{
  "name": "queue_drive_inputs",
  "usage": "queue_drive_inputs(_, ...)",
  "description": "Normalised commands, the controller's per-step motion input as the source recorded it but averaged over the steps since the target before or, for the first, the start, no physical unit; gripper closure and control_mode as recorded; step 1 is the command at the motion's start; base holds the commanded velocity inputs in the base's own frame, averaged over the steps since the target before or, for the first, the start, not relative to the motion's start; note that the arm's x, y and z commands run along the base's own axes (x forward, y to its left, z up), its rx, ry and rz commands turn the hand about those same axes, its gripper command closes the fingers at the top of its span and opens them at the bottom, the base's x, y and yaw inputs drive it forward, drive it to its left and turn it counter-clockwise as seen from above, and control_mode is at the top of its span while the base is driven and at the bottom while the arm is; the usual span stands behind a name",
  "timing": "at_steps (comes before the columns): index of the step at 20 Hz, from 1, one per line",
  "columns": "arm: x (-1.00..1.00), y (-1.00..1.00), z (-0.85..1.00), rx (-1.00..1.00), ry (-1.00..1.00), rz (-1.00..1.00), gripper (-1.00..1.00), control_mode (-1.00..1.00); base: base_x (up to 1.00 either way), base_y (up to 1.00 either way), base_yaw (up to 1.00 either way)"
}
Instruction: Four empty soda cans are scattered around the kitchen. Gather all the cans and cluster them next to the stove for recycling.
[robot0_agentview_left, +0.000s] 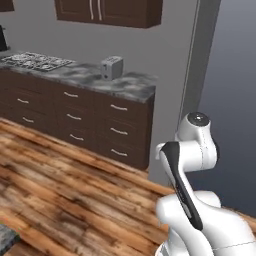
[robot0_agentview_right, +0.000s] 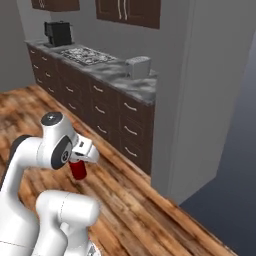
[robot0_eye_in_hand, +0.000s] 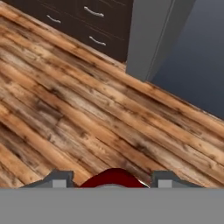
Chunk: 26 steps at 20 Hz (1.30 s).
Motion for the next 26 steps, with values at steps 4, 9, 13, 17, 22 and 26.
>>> queue_drive_inputs(4, 0.00, 0.00, 0.00, 0.00, 0.00, 0.00, 1.00, 1.00, 0.87, -0.32, 0.16)
queue_drive_inputs(9, 0.00, 0.00, 0.00, 0.00, 0.00, 0.00, 1.00, 1.00, 0.84, -0.05, 0.20)
queue_drive_inputs(13, 0.00, 0.00, 0.00, 0.00, 0.00, 0.00, 1.00, 1.00, 0.86, -0.01, 0.22)
queue_drive_inputs(17, 0.00, 0.00, 0.00, 0.00, 0.00, 0.00, 1.00, 1.00, 0.74, 0.25, 0.16)
queue_drive_inputs(22, 0.00, 0.00, 0.00, 0.00, 0.00, 0.00, 1.00, 1.00, 0.86, 0.67, 0.06)
queue_drive_inputs(26, 0.00, 0.00, 0.00, 0.00, 0.00, 0.00, 1.00, 1.00, 1.00, 0.44, 0.01)
